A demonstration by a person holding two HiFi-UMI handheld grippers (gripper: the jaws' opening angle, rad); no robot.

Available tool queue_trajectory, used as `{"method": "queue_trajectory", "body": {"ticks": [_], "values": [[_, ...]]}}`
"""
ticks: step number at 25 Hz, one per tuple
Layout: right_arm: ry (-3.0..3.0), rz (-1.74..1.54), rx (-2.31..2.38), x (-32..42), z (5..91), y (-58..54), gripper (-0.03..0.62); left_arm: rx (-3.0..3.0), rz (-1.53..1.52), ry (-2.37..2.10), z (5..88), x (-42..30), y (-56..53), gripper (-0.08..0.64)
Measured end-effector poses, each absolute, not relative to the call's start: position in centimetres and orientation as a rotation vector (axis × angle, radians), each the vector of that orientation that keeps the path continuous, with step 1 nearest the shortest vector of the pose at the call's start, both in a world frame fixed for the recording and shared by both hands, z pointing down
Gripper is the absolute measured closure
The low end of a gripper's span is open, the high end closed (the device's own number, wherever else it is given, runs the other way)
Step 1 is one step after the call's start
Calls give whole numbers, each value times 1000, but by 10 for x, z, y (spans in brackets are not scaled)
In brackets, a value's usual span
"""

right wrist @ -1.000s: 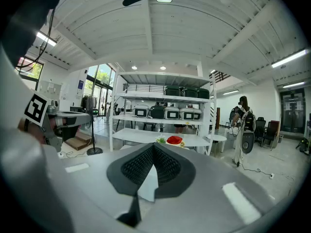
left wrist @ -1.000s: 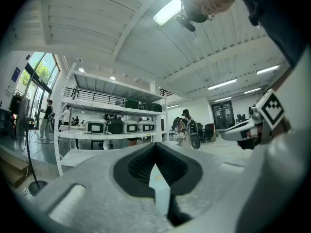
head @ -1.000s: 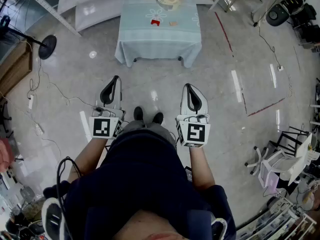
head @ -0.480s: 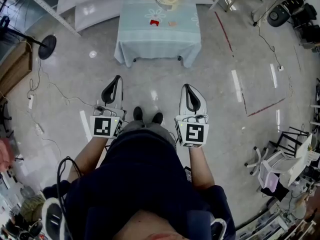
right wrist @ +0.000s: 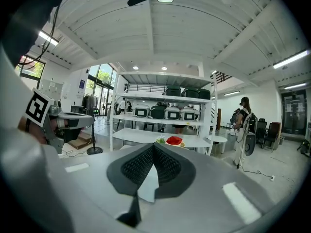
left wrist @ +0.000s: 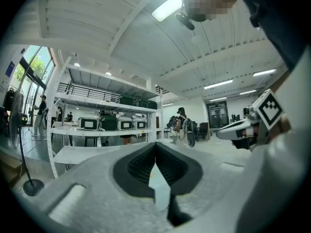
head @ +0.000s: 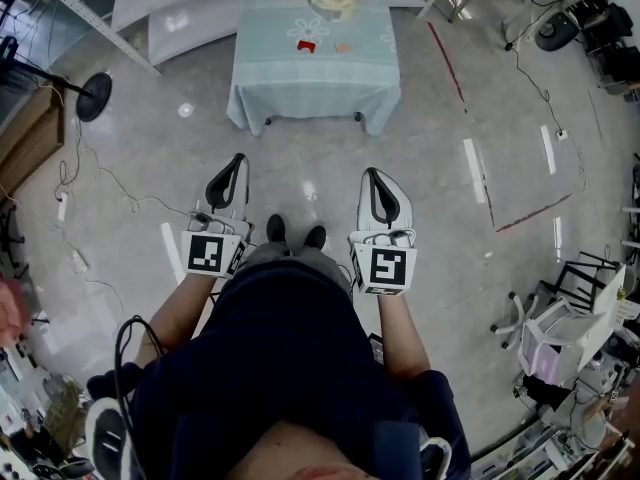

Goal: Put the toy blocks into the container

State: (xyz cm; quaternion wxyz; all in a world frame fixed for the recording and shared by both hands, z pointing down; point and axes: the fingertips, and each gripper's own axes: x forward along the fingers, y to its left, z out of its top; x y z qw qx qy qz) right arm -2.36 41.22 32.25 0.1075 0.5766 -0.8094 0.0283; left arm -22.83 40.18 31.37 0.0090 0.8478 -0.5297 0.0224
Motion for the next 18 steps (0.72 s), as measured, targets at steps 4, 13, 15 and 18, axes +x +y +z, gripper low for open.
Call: {"method": "queue_trajectory", "body": {"ticks": [4,13,15,18], "values": [[-2380,92,1711,-7,328,418,597,2668,79,-1634,320,-210,407,506],[-2361,78,1700,-5,325,419,597,2699,55,-1588,315,-204,399,337],[-2362,77,1701,-7,323,419,597,2707,50,-1569,312,-204,397,306],[-2358,97,1697,-4,324,419,597,2723,21,-1520,309,-198,394,192]]}}
